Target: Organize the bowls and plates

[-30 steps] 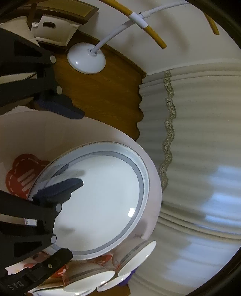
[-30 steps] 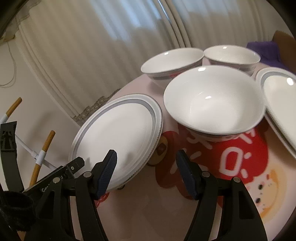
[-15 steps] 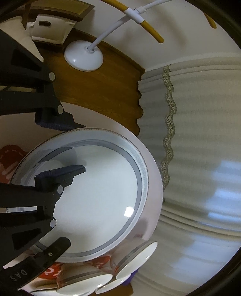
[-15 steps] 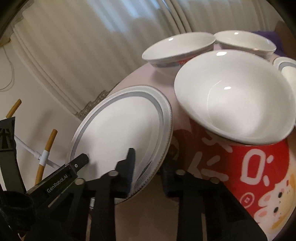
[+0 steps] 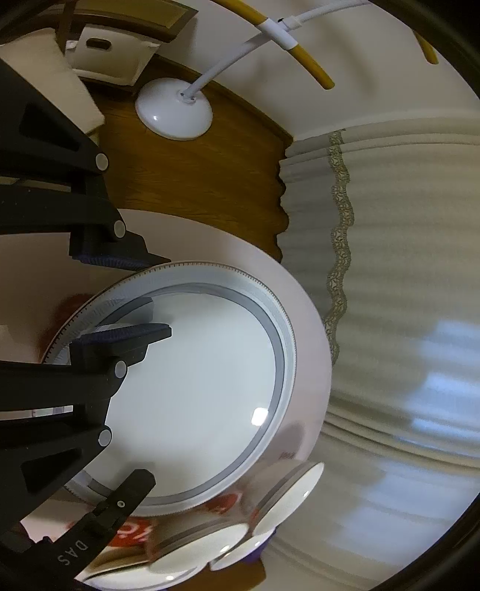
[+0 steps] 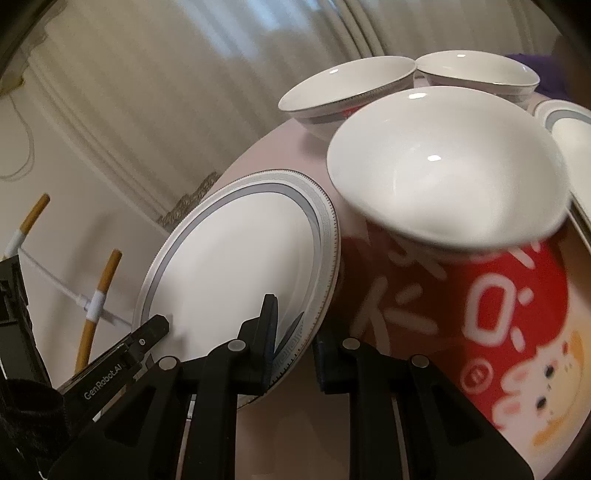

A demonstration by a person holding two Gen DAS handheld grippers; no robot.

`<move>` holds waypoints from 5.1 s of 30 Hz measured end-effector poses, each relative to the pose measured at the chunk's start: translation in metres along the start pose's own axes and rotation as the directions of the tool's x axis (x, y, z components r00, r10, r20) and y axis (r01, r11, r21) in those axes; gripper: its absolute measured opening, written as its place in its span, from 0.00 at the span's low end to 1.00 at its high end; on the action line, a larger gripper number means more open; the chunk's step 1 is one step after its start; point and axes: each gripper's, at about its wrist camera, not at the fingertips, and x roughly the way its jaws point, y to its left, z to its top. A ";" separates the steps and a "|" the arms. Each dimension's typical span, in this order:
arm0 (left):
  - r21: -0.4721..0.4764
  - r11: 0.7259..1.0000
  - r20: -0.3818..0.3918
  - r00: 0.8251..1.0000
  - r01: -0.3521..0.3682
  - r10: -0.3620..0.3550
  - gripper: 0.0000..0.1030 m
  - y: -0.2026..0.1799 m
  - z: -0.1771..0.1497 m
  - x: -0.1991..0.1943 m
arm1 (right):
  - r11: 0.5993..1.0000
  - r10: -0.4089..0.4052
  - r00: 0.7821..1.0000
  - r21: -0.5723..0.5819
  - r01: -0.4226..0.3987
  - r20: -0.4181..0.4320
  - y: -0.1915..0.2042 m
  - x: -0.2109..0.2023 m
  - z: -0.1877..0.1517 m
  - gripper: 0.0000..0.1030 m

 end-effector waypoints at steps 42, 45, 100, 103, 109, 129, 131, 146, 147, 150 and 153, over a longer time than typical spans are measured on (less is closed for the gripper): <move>0.018 0.998 -0.027 0.998 0.053 -0.053 0.26 -0.055 -0.147 -0.140 | 0.993 0.053 0.998 -0.103 -0.057 -0.041 -0.114 -0.124 -0.047 0.25; 0.015 0.999 -0.029 0.998 0.051 -0.050 0.28 -0.055 -0.144 -0.135 | 0.990 0.066 0.997 -0.123 -0.071 -0.051 -0.115 -0.120 -0.042 0.22; 0.181 0.960 0.005 0.976 0.215 -0.219 0.21 -0.289 -0.086 -0.088 | 0.993 -0.070 0.995 -0.093 0.077 0.074 -0.269 -0.198 0.080 0.14; 0.175 0.961 0.002 0.976 0.214 -0.218 0.21 -0.290 -0.087 -0.081 | 0.992 -0.077 0.994 -0.091 0.084 0.073 -0.271 -0.191 0.084 0.14; 0.165 0.964 -0.002 0.977 0.209 -0.211 0.21 -0.292 -0.087 -0.069 | 0.991 -0.094 0.993 -0.084 0.100 0.077 -0.272 -0.184 0.084 0.14; 0.162 0.966 0.007 0.979 0.201 -0.205 0.22 -0.299 -0.085 -0.064 | 0.982 -0.176 0.981 -0.052 0.181 0.085 -0.276 -0.175 0.083 0.17; 0.168 0.967 0.010 0.981 0.192 -0.196 0.22 -0.299 -0.086 -0.064 | 0.982 -0.178 0.980 -0.047 0.182 0.086 -0.275 -0.173 0.083 0.18; 0.225 0.965 0.048 0.988 0.134 -0.148 0.22 -0.299 -0.093 -0.072 | 0.983 -0.168 0.980 -0.058 0.174 0.104 -0.280 -0.159 0.083 0.24; 0.230 0.965 0.052 0.988 0.127 -0.143 0.23 -0.299 -0.094 -0.072 | 0.983 -0.165 0.981 -0.059 0.172 0.106 -0.281 -0.159 0.083 0.24; 0.242 0.964 0.063 0.990 0.110 -0.129 0.23 -0.301 -0.096 -0.072 | 0.984 -0.158 0.982 -0.060 0.165 0.108 -0.280 -0.157 0.083 0.24; 0.256 0.963 0.072 0.992 0.083 -0.105 0.24 -0.303 -0.098 -0.071 | 0.988 -0.138 0.985 -0.050 0.144 0.107 -0.284 -0.156 0.085 0.24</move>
